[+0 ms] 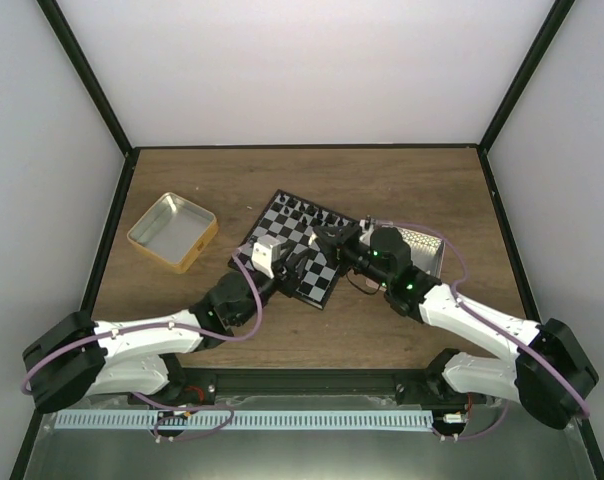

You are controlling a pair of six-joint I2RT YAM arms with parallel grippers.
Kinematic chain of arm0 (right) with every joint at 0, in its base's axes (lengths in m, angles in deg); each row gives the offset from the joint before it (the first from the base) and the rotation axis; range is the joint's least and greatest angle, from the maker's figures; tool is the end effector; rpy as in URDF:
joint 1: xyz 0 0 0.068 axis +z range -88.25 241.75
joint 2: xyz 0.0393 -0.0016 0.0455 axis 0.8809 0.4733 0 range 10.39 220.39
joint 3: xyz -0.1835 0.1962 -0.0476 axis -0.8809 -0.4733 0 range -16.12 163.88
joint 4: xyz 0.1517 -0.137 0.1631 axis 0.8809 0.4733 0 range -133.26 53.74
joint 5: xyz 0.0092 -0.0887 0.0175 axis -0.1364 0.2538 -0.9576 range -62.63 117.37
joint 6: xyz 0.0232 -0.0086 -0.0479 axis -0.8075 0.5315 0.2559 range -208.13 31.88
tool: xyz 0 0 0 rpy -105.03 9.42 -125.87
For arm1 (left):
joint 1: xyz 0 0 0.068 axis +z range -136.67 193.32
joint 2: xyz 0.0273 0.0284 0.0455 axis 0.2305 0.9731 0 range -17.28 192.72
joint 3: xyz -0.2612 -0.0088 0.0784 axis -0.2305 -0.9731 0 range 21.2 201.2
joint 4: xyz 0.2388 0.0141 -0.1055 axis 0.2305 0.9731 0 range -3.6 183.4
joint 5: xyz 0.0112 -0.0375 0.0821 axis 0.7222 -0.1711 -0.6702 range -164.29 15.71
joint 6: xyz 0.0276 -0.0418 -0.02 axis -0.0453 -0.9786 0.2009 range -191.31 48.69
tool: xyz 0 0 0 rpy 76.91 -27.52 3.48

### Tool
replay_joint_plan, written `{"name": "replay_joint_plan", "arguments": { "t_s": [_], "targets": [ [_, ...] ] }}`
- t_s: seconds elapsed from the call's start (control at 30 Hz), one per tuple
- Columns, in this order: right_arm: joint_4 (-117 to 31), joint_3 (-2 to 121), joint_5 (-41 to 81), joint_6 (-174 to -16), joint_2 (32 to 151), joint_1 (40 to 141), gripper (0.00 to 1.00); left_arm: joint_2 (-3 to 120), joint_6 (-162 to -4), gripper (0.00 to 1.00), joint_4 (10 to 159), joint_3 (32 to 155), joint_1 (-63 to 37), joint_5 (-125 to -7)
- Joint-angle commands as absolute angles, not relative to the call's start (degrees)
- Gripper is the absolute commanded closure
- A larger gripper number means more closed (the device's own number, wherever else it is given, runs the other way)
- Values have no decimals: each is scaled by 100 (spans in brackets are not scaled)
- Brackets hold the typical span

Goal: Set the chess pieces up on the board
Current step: Place the chess piece on the chessboard.

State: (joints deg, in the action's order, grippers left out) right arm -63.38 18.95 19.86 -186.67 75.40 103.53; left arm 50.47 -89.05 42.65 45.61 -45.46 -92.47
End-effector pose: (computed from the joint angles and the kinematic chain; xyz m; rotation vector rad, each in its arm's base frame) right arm 0.1896 0.1756 0.2639 0.9251 1.9643 1.7648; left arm 0.1376 -0.2057 0.2341 0.3196 1.5892 -0.7971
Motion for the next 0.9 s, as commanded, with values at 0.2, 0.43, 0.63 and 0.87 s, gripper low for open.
{"name": "replay_joint_plan", "arguments": {
  "t_s": [0.2,0.43,0.63,0.87],
  "targets": [
    [-6789,2085,1782,-18881,7649,10490,82,5128,-8661,65,3542,4543,-4579,-9227],
    [-7012,2027,1647,-19038,7589,10499,81,5276,-8584,64,3398,4585,-4573,-9350],
    [-7129,1972,1534,-19109,7560,10499,81,5330,-8469,69,3266,4620,-4581,-9292],
    [-7202,1883,1512,-19143,7574,10499,81,5308,-8367,71,3187,4628,-4580,-9219]
  ]
}}
